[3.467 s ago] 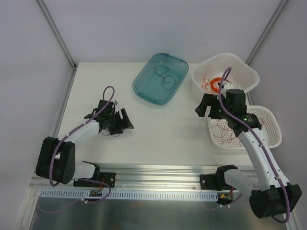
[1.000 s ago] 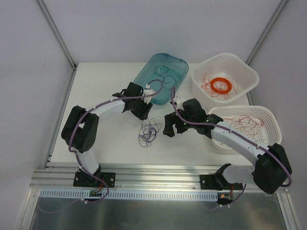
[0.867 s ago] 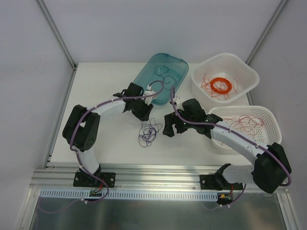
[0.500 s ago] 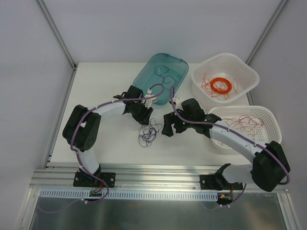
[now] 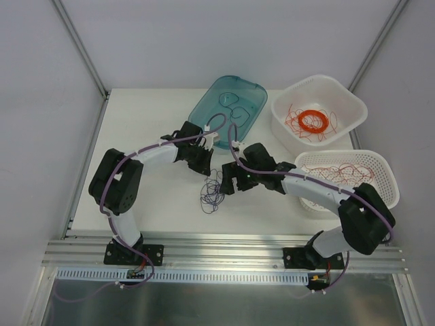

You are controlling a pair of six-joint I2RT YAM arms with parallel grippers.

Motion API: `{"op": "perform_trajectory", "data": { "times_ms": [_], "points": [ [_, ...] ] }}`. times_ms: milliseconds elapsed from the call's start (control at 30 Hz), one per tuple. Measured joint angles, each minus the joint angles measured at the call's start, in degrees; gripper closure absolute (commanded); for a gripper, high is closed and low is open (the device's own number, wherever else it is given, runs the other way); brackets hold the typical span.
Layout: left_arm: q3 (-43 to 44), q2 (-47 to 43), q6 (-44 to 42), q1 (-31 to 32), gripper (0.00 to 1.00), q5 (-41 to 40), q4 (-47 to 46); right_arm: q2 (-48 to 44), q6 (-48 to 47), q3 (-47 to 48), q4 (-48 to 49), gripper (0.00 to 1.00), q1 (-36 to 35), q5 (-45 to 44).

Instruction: Untangle the cables

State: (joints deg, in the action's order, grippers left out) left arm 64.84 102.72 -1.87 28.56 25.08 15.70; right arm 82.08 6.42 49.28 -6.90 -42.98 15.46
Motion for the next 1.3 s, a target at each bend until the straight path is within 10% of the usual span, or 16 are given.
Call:
{"op": "perform_trajectory", "data": {
  "times_ms": [467, 700, 800, 1300],
  "points": [
    [-5.4, -13.0, 20.9, 0.4, 1.00, -4.5, -1.0, 13.4, 8.0, 4.5, 3.7, 0.18, -4.5, -7.4],
    [-6.4, -23.8, 26.0, 0.2, 1.00, -9.1, -0.9, 15.6, 8.2, 5.0, 1.9, 0.75, -4.7, -13.1],
    [-6.4, -29.8, 27.1, -1.2, 1.00, -11.1, -0.5, 14.6, 8.4, 2.7, 2.0, 0.85, -3.1, -14.7],
    [8.9, -37.7, 26.7, -18.6, 1.00, -16.7, 17.1, -8.0, 10.3, -9.7, 4.0, 0.92, 11.3, -13.2]
  ]
}}
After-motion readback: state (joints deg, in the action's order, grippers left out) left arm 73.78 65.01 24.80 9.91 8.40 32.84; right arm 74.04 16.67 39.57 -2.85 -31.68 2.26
